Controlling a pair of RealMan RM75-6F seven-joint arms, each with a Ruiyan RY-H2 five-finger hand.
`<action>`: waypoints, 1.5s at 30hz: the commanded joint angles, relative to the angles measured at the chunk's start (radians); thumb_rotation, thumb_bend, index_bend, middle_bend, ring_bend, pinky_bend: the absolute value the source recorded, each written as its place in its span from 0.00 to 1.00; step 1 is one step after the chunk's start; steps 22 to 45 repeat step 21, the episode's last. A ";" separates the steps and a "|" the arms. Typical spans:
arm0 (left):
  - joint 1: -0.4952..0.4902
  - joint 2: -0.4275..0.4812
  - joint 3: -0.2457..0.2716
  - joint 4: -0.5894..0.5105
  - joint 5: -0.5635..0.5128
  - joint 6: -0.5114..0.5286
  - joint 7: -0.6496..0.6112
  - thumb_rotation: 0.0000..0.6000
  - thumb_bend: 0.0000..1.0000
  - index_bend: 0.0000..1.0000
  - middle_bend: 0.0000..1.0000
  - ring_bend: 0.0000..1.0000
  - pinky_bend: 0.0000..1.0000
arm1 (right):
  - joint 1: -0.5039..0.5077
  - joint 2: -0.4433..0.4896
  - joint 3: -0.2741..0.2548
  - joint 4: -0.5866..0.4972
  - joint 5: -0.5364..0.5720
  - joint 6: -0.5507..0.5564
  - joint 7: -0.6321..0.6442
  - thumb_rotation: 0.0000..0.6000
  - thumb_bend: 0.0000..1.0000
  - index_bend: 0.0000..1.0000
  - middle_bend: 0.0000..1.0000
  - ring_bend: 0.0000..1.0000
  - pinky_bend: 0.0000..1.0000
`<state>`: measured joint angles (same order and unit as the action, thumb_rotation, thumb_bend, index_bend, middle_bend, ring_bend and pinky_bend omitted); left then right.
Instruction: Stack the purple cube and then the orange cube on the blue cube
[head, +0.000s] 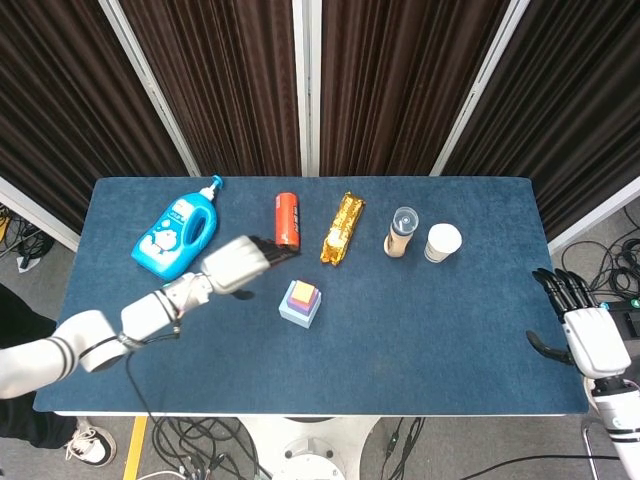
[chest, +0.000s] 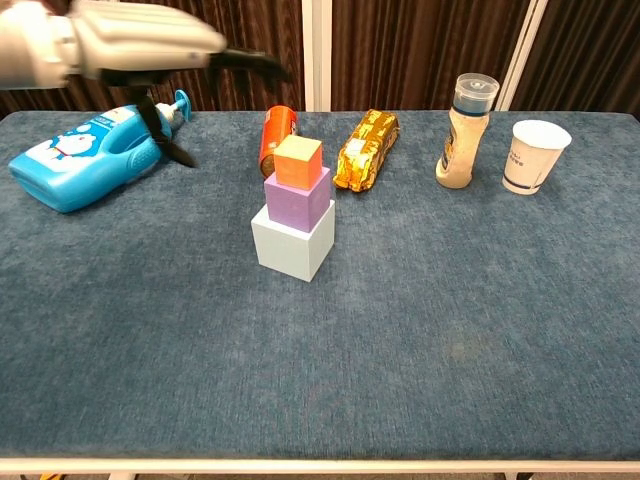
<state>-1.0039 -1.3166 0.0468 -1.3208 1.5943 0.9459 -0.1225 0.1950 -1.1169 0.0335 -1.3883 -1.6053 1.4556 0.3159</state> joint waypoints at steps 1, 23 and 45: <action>0.201 0.146 0.019 -0.196 -0.270 0.057 0.322 1.00 0.12 0.14 0.22 0.23 0.35 | -0.001 0.004 -0.002 -0.004 0.001 -0.002 -0.004 1.00 0.19 0.02 0.08 0.00 0.00; 0.710 0.086 0.028 -0.379 -0.424 0.514 0.203 1.00 0.11 0.15 0.22 0.20 0.31 | -0.019 -0.047 0.015 -0.003 0.024 0.025 -0.187 1.00 0.19 0.02 0.06 0.00 0.00; 0.710 0.086 0.028 -0.379 -0.424 0.514 0.203 1.00 0.11 0.15 0.22 0.20 0.31 | -0.019 -0.047 0.015 -0.003 0.024 0.025 -0.187 1.00 0.19 0.02 0.06 0.00 0.00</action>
